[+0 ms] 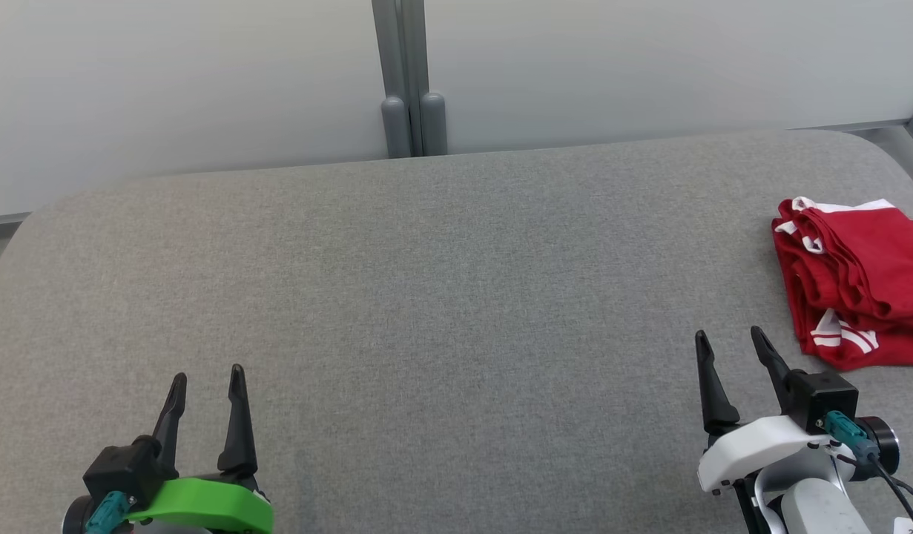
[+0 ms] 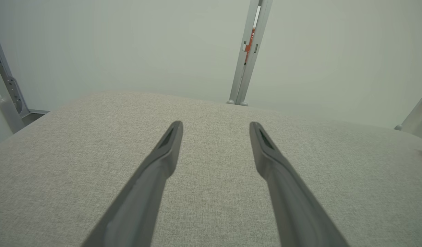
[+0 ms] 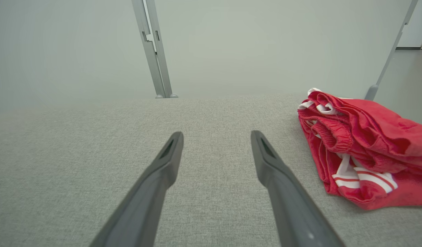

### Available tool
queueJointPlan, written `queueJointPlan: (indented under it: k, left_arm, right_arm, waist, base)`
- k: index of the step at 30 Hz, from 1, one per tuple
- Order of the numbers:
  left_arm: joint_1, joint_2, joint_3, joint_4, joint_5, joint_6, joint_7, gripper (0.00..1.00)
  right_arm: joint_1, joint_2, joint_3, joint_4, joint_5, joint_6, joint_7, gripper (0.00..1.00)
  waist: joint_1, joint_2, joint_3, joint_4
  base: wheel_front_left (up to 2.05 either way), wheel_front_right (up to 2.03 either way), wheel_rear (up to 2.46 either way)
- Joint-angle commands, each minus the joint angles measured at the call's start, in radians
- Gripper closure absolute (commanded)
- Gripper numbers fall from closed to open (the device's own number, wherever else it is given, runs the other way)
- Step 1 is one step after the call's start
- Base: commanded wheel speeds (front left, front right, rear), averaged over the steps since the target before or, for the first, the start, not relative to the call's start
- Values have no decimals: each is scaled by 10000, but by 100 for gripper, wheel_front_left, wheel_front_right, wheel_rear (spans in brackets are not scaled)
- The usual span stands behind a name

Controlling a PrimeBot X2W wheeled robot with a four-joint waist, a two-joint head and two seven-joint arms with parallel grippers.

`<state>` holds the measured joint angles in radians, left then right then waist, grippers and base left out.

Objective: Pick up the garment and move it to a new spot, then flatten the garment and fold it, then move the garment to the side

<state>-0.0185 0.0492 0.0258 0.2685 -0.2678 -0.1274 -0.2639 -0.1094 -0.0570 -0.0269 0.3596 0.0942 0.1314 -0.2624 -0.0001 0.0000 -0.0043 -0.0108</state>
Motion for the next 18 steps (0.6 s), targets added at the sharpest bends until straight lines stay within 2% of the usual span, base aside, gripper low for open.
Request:
queueJointPlan:
  k: [1, 18]
  left_arm:
    - [63, 33, 11, 46, -75, -25, 0, 0]
    - [-94, 32, -11, 26, 53, -36, 1, 0]
  right_arm:
    - [-148, -13, 18, 8, -81, -17, -26, 0]
    - [-129, 17, 90, -94, -72, -17, -27, 0]
  waist:
    - [1, 0, -30, -45]
    - [1, 0, 31, -162]
  base:
    - [0, 0, 0]
    - [0, 0, 0]
